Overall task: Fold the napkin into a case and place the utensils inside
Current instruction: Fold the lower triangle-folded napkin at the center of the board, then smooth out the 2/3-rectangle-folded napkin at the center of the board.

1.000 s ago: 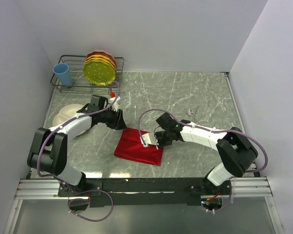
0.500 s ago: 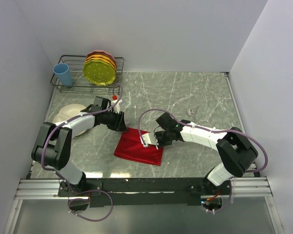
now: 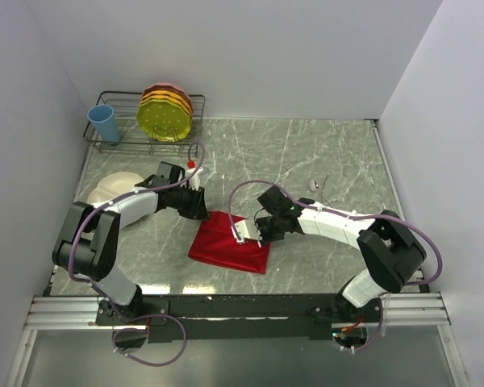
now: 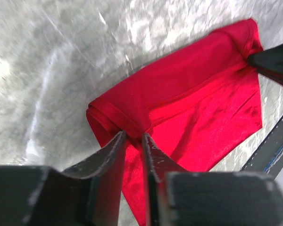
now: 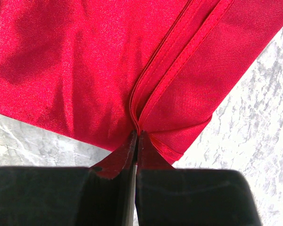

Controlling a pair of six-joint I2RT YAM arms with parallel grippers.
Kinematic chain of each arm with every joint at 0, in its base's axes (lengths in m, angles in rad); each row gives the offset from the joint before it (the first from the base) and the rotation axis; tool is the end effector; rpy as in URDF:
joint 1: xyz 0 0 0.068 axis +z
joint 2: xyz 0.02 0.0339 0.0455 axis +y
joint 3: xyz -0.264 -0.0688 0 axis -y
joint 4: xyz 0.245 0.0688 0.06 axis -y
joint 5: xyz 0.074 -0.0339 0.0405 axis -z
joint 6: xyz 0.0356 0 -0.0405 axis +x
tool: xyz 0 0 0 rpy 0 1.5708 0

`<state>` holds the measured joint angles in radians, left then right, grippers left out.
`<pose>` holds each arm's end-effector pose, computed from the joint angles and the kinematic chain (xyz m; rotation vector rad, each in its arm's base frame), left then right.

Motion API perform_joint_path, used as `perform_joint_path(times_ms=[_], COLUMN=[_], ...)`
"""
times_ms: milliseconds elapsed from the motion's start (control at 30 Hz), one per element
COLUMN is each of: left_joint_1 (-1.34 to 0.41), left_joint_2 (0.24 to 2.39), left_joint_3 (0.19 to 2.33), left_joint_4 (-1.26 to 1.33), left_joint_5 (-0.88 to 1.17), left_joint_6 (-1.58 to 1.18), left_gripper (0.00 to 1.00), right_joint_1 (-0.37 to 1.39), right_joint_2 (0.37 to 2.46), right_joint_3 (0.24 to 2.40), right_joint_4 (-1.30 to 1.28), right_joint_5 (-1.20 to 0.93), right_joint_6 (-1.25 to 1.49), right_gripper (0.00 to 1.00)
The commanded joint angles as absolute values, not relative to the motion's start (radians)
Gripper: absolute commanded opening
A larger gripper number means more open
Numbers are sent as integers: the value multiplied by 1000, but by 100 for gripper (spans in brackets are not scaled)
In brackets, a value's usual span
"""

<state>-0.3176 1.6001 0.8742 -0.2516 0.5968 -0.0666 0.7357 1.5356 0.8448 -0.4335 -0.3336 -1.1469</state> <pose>0.2870 -0.1154 0.1739 0.5521 2.4776 -0.9105 0.2029 0.1994 0.1704 -2.1790 1.4630 0.3107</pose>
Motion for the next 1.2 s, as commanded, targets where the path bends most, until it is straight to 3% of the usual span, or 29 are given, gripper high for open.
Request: perform_joint_path(times_ms=[0,233,300,400,433,533,633,800,933,1033,1167], left_joint_1=[-324,-322,-322,-322,-322,-322,-322,-322,-324,-324,-324], left_joint_2=[1611,1632,1634,1638,1641,1646,1651,1654,1658,1666,1661], left_joint_3=[856,867,867,870,871,876,879,888,891,899,902], left_joint_4=[-259,-270,-273,-278,-279,-291,-298,-321,-331,-342,-350], left_joint_5=[600,554,549,548,549,551,549,543,543,546,548], left_joint_6=[-67,-66,-63,-55,-49,-35,-31,-17,-11,-11,-11], left_gripper=[23,6,1,1,1,1,1,1,1,1,1], right_joint_1=[747,747,749,747,747,739,724,657,594,557,525], right_joint_2=[1511,1500,1499,1488,1479,1454,1437,1476,1525,1560,1612], right_joint_3=[858,857,859,871,877,916,972,1109,1147,1138,1146], right_joint_4=[-426,-434,-442,-457,-463,-497,-538,-600,-592,-557,-537], right_joint_5=[-354,-354,-353,-354,-354,-364,-400,-501,-549,-552,-482], right_joint_6=[-1160,-1161,-1157,-1138,-1112,-1037,-935,-654,-452,-292,-114], right_gripper=[0,1,9,29,41,52,56,54,44,39,39])
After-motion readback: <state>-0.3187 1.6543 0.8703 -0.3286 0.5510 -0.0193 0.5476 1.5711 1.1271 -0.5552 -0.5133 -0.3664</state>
